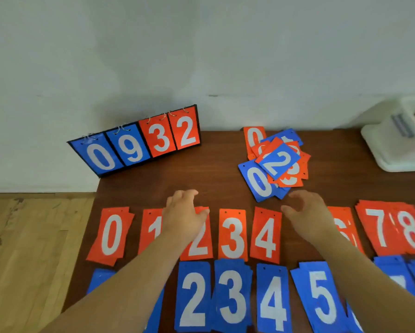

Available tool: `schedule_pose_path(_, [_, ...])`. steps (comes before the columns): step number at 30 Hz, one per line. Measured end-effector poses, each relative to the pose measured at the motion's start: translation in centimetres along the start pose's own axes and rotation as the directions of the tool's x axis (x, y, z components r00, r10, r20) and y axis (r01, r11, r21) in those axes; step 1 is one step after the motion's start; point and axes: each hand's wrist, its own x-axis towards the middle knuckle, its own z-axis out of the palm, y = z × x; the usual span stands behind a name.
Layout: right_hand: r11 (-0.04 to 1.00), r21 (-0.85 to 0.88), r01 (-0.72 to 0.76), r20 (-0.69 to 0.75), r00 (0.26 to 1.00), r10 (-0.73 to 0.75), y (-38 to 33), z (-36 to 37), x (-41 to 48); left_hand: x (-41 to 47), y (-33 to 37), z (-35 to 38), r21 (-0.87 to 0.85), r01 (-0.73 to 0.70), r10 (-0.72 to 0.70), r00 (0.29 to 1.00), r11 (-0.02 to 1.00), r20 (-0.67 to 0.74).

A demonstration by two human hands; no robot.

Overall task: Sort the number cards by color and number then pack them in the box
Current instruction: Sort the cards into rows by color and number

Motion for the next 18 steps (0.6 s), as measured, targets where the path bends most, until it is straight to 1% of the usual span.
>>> schedule_pose_path(4, [1.0, -0.007, -0.003, -0.017, 1.0, 0.003, 3.4, -3.6, 4.9, 2.6, 5.8, 2.0, 0.006, 0.049, -0.049, 0.997, 0.999, 0.052])
schedule_pose_path(7, [1.0, 0.02, 0.021, -0.012, 1.0, -0.021, 5.0, -5.6, 9.4, 5.0, 9.4, 3.5, 0.0, 0.093, -0.092, 0.994, 0.996, 0.057])
schedule_pose_path(11, [1.0, 0.009, 0.021, 0.021, 1.0, -0.021, 6.2, -6.1, 15.8, 8.4, 13.6, 6.4, 0.029, 0.151, -0.153, 0.984, 0.988, 0.093])
schedule_pose_path(13, [0.997, -0.05, 0.064, 0.066, 0.996, -0.061, 6.6, -5.6, 18.6, 9.5, 15.1, 8.3, 0.011, 0.169, -0.169, 0.98, 0.986, 0.107])
schedule_pose_path(14, [0.99, -0.103, 0.101, 0.112, 0.99, -0.09, 6.7, -5.1, 19.7, 9.8, 15.6, 9.2, 0.013, 0.187, -0.187, 0.977, 0.982, 0.105])
schedule_pose_path(16, [0.963, -0.22, 0.153, 0.196, 0.974, -0.11, 7.0, -4.4, 21.3, 10.0, 16.5, 10.7, 0.089, 0.205, -0.212, 0.973, 0.975, 0.086])
schedule_pose_path(18, [0.927, -0.316, 0.203, 0.245, 0.961, -0.126, 7.9, -3.7, 21.8, 9.9, 16.7, 11.6, 0.179, 0.195, -0.207, 0.977, 0.964, 0.052])
